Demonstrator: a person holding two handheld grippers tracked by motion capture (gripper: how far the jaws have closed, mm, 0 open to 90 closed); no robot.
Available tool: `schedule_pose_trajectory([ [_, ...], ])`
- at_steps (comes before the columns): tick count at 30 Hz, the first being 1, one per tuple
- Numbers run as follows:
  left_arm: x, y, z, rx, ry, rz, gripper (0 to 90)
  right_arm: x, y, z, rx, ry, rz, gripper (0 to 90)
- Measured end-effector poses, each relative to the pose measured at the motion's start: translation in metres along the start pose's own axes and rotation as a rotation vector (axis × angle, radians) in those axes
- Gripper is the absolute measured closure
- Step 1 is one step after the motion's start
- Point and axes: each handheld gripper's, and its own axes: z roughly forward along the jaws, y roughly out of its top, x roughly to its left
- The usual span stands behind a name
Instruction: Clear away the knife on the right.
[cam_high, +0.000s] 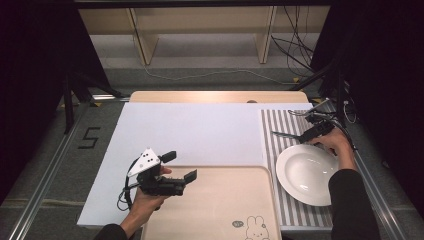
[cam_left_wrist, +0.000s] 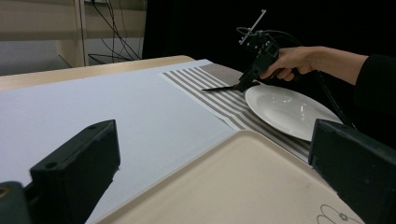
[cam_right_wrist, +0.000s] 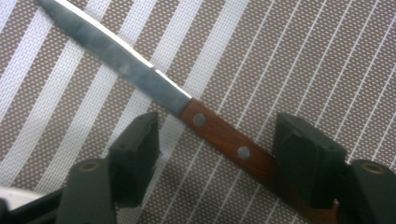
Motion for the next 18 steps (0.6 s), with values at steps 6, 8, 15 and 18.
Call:
schedule_pose_trajectory([
  [6, 0.0002, 0.0001, 0.0003, 0.001, 0.0, 0.001, 2.1, -0.0005, -0.0014, -0.0022, 0.024, -0.003, -0.033, 44.4],
  [8, 0.0002, 0.0002, 0.0001, 0.0, 0.0, 0.001, 2.1, 0.0, -0.0014, -0.0025, 0.029, -0.003, -0.032, 46.1],
  [15, 0.0003, -0.0001, 0.0, 0.0, 0.001, -0.002, 2.1, 0.0018, -0.0007, -0.0026, 0.062, -0.015, -0.054, 53.1],
  [18, 0.0, -0.0001, -0.0003, 0.001, 0.001, 0.002, 2.1, 0.0018, -0.0001, -0.0033, 0.072, -0.02, -0.057, 57.2],
])
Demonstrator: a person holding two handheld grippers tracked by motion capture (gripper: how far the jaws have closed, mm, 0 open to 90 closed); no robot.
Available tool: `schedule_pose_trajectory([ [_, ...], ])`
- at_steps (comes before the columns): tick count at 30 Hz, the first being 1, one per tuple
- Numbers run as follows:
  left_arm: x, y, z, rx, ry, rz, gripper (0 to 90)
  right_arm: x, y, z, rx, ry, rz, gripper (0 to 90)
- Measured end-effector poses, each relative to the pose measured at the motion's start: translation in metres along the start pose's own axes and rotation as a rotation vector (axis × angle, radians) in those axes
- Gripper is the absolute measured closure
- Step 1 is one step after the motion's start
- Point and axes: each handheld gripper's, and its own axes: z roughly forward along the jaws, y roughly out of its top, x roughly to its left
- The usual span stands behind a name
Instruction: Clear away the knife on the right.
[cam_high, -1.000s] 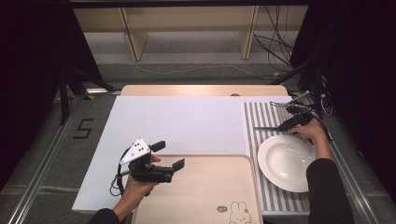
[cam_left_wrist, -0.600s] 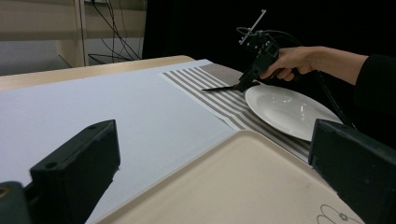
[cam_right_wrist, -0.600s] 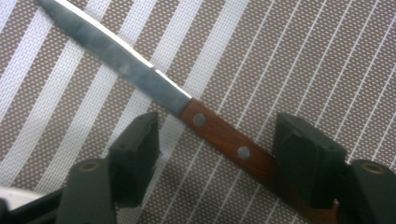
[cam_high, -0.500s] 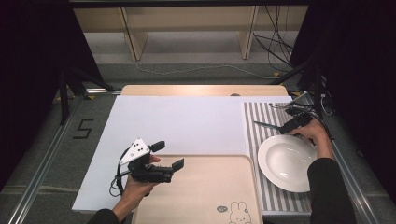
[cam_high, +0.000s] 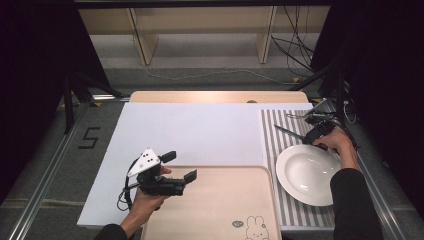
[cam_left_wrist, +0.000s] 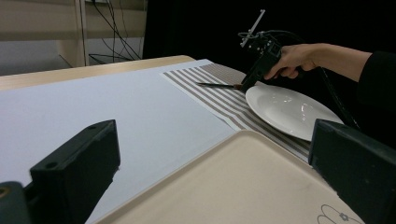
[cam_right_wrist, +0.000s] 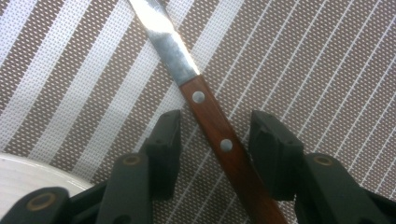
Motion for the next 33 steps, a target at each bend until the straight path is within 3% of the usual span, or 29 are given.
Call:
schedule_pose_trajectory([
  [8, -0.001, -0.001, 0.001, 0.008, 0.001, 0.005, 2.1, 0.0, 0.0, 0.0, 0.007, 0.036, -0.003, 70.5],
  [9, -0.001, -0.001, 0.001, 0.007, 0.0, 0.005, 2.1, 0.0, 0.0, -0.001, 0.016, 0.051, -0.016, 76.2],
  [13, 0.0, -0.001, 0.001, 0.004, 0.001, 0.003, 2.1, 0.002, 0.001, -0.001, 0.024, 0.044, -0.022, 77.0],
  [21, 0.001, -0.001, 0.001, 0.005, 0.001, 0.0, 2.1, 0.006, -0.001, -0.004, -0.038, -0.042, -0.096, 77.3],
  [26, 0.001, -0.001, 0.001, 0.007, 0.003, -0.001, 2.1, 0.006, -0.002, -0.007, -0.056, -0.073, -0.112, 77.3],
  [33, 0.001, -0.001, 0.001, 0.008, 0.003, 0.0, 2.1, 0.003, -0.001, -0.024, -0.131, -0.147, -0.127, 77.4],
])
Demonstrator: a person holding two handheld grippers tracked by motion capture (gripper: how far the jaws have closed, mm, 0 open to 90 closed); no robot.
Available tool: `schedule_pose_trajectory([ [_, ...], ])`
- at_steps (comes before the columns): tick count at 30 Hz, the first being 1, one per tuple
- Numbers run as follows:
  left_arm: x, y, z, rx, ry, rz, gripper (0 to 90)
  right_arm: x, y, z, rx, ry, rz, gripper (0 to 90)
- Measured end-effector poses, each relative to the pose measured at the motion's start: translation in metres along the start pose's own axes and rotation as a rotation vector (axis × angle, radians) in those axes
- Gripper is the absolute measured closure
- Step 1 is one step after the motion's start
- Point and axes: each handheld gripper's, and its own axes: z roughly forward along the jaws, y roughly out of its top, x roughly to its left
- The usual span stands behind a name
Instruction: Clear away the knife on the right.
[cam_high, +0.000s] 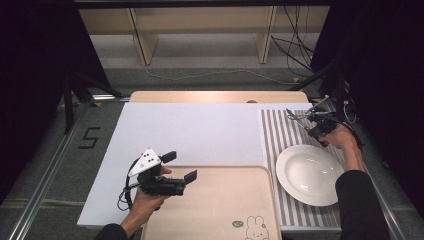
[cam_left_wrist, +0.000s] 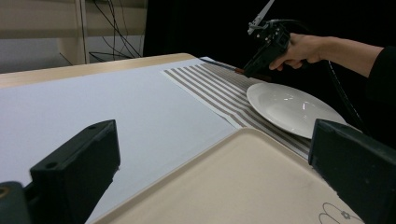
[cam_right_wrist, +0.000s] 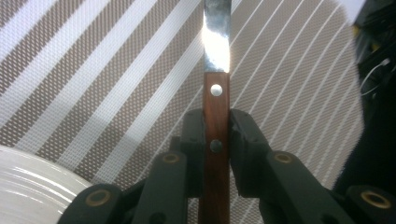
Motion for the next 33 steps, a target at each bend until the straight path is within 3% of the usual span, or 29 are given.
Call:
schedule_pose_trajectory([
  [5, 0.0, 0.0, 0.0, 0.0, 0.001, 0.001, 2.1, 0.001, 0.005, -0.014, -0.053, -0.037, -0.025, 77.4],
  [11, 0.0, 0.0, 0.0, 0.0, 0.002, 0.001, 2.1, 0.007, 0.008, -0.026, -0.106, -0.034, -0.04, 77.4],
  [16, 0.0, 0.0, 0.0, 0.001, 0.005, 0.001, 2.1, 0.022, 0.009, -0.038, -0.162, -0.046, -0.051, 77.3],
  [21, 0.0, 0.0, 0.0, 0.0, 0.005, 0.003, 2.1, 0.028, 0.009, -0.048, -0.203, -0.046, -0.056, 77.3],
  [23, 0.0, 0.0, 0.0, 0.0, 0.005, 0.001, 2.1, 0.031, 0.008, -0.055, -0.229, -0.033, -0.049, 77.3],
  [24, 0.0, 0.0, 0.0, -0.002, 0.003, -0.004, 2.1, 0.036, 0.006, -0.062, -0.271, -0.018, -0.046, 77.4],
  [25, 0.0, 0.0, 0.0, -0.002, 0.003, -0.004, 2.1, 0.036, 0.006, -0.062, -0.271, -0.018, -0.046, 77.4],
  [27, 0.001, 0.0, 0.001, 0.003, 0.005, -0.001, 2.1, 0.046, 0.002, -0.072, -0.308, -0.001, -0.048, 77.3],
  [30, 0.0, 0.0, 0.0, -0.001, 0.005, 0.001, 2.1, 0.056, -0.003, -0.08, -0.363, 0.047, -0.023, 77.3],
  [33, 0.001, 0.0, -0.001, -0.002, 0.008, 0.001, 2.1, 0.067, -0.008, -0.084, -0.379, 0.069, -0.014, 77.3],
])
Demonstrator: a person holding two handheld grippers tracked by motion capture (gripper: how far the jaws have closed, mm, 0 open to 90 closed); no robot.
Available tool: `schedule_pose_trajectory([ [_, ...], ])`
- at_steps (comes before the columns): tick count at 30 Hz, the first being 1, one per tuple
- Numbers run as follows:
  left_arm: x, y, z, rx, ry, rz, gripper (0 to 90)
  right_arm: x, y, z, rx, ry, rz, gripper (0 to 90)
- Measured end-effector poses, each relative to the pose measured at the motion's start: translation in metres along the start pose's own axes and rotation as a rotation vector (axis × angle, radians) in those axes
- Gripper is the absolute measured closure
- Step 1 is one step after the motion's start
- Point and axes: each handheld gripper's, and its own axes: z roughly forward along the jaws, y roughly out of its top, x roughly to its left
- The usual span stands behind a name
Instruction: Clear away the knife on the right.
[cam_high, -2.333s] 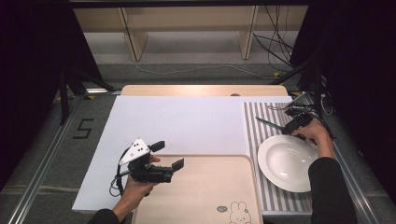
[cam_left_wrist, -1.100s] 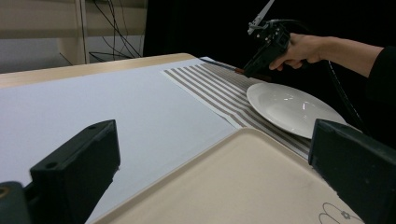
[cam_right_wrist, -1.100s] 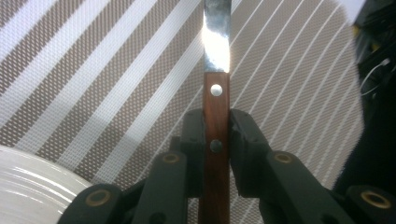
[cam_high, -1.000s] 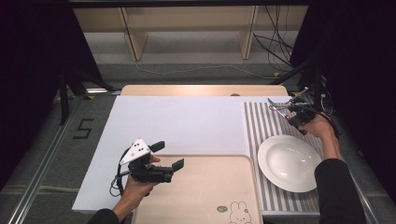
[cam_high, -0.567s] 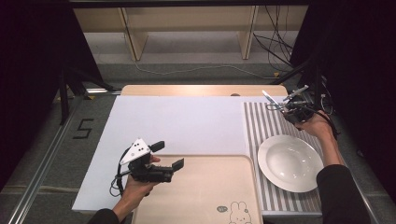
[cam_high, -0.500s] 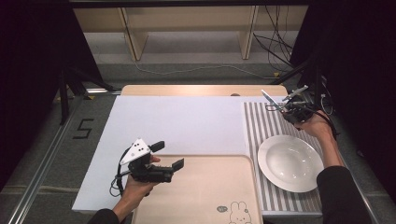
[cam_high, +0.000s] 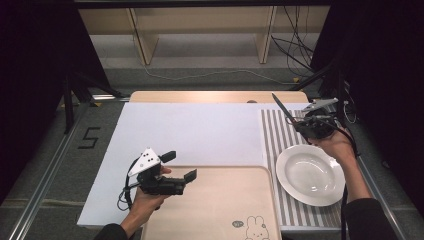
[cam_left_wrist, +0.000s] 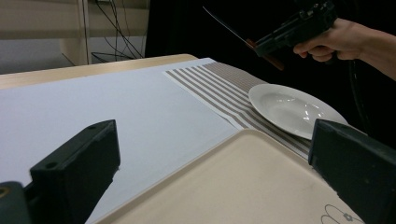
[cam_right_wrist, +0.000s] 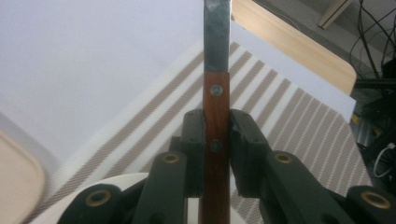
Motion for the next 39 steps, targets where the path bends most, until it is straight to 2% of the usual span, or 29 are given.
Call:
schedule_pose_trajectory([
  [3, -0.001, 0.0, 0.0, 0.0, -0.002, 0.001, 2.1, 0.012, -0.005, -0.005, -0.026, 0.044, 0.011, 77.3],
  [8, -0.002, 0.0, 0.0, -0.001, -0.003, 0.003, 2.1, 0.024, -0.004, -0.01, -0.034, 0.069, 0.009, 77.3],
  [13, -0.002, 0.001, -0.001, -0.004, -0.004, 0.003, 2.1, 0.04, -0.005, -0.011, -0.046, 0.117, 0.014, 77.3],
  [25, -0.002, 0.001, -0.002, -0.008, -0.002, 0.005, 2.1, 0.066, -0.009, -0.018, -0.068, 0.199, 0.06, 77.3],
  [30, -0.002, 0.001, -0.002, -0.009, -0.001, 0.007, 2.1, 0.09, -0.013, -0.027, -0.088, 0.262, 0.045, 77.3],
  [36, -0.002, 0.001, -0.003, -0.013, 0.004, 0.006, 2.1, 0.117, -0.016, -0.033, -0.092, 0.303, 0.018, 77.3],
  [37, -0.002, 0.001, -0.003, -0.013, 0.004, 0.006, 2.1, 0.117, -0.016, -0.033, -0.092, 0.303, 0.018, 77.3],
  [39, -0.002, 0.001, -0.003, -0.014, 0.006, 0.009, 2.1, 0.128, -0.02, -0.033, -0.086, 0.331, 0.016, 77.3],
])
